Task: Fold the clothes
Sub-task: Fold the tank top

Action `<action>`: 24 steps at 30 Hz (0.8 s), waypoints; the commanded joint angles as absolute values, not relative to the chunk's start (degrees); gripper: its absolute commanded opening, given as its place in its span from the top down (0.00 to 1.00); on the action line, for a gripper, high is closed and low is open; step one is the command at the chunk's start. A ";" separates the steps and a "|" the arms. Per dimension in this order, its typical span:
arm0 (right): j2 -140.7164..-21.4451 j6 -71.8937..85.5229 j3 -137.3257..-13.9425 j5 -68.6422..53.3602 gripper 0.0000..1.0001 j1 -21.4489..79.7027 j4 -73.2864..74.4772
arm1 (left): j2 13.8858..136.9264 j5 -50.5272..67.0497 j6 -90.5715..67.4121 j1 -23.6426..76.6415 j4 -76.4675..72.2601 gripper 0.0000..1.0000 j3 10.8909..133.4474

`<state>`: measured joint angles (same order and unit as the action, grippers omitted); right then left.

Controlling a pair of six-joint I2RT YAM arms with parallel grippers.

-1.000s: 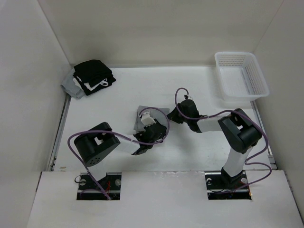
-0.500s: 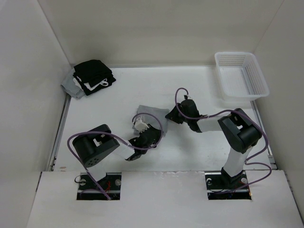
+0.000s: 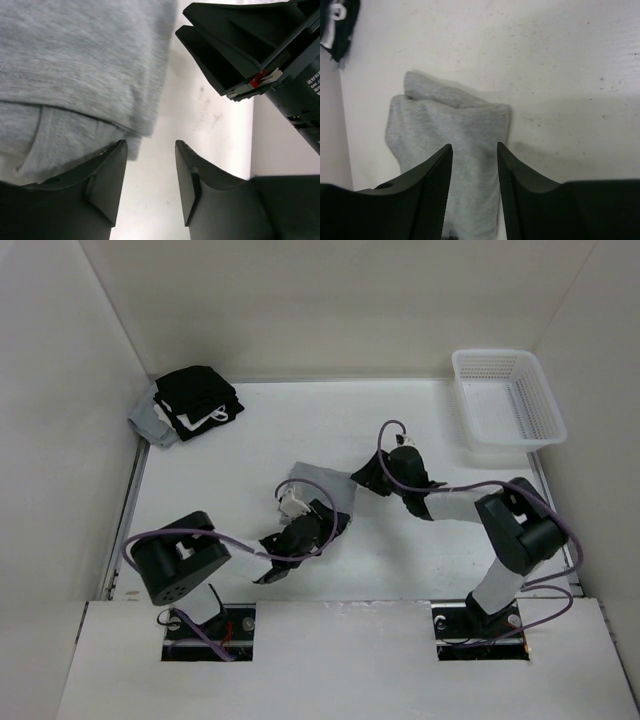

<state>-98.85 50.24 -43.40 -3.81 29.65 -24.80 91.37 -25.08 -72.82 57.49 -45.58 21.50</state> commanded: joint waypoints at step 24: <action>-57.83 38.50 -23.12 16.52 0.43 27.47 -21.44 | 39.81 -18.14 -43.59 20.38 7.03 0.45 19.34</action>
